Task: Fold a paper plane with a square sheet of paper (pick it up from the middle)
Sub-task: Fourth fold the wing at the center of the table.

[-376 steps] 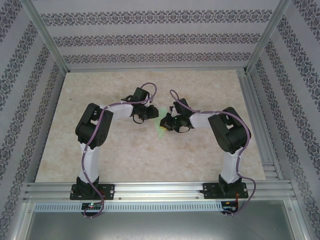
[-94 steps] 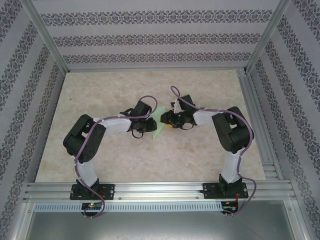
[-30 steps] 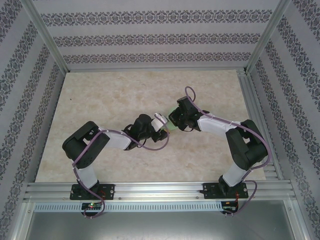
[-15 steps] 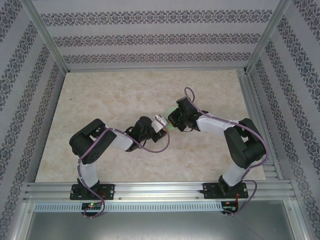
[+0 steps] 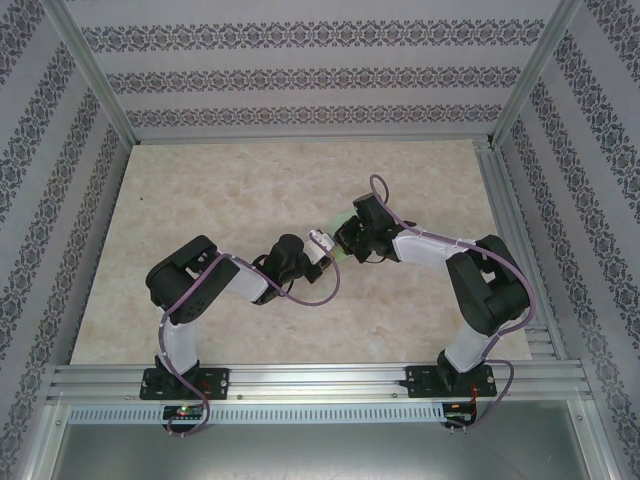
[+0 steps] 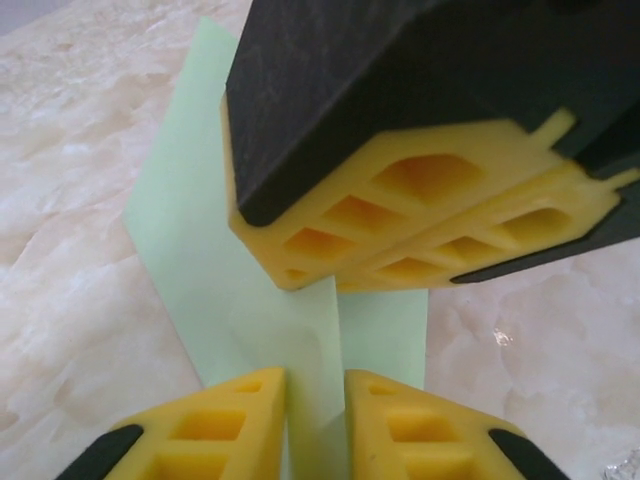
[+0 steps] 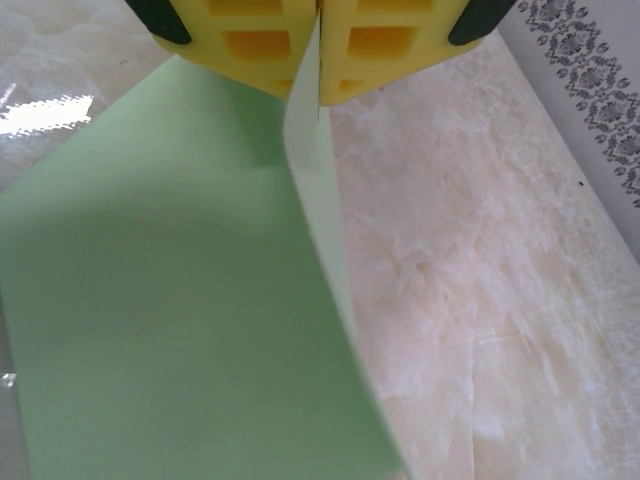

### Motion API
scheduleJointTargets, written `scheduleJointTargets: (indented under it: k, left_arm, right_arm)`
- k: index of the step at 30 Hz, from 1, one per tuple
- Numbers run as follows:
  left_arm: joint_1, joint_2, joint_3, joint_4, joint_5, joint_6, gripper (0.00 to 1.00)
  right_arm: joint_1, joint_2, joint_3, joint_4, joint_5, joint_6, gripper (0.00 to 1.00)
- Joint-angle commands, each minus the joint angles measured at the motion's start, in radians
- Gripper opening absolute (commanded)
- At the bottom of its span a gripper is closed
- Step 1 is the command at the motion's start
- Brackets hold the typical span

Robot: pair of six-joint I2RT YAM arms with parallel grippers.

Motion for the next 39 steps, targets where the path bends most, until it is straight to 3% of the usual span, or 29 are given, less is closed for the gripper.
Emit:
scheduleJointTargets:
  k: [1, 6, 9, 15, 23, 39]
  left_arm:
    - [-0.011, 0.005, -0.011, 0.069, 0.000, -0.009, 0.15]
    - [-0.010, 0.007, -0.012, 0.038, 0.042, -0.026, 0.10]
    - [-0.010, 0.005, -0.015, 0.022, 0.064, -0.039, 0.09]
    - [-0.010, 0.002, -0.004, -0.021, 0.116, -0.110, 0.08]
    - [0.010, -0.011, 0.013, -0.070, 0.179, -0.333, 0.08]
    - [0.043, -0.005, 0.029, -0.095, 0.181, -0.603, 0.07]
  right_arm:
    - [-0.016, 0.002, 0.007, 0.015, -0.025, 0.002, 0.17]
    - [-0.081, -0.067, 0.009, 0.007, -0.040, -0.159, 0.46]
    - [-0.136, -0.110, -0.036, 0.065, -0.099, -0.264, 0.52]
    - [-0.210, -0.139, -0.118, 0.119, -0.215, -0.478, 0.55]
    - [-0.228, -0.121, -0.179, 0.196, -0.286, -0.677, 0.53]
    - [-0.178, -0.031, -0.188, 0.230, -0.270, -0.674, 0.54]
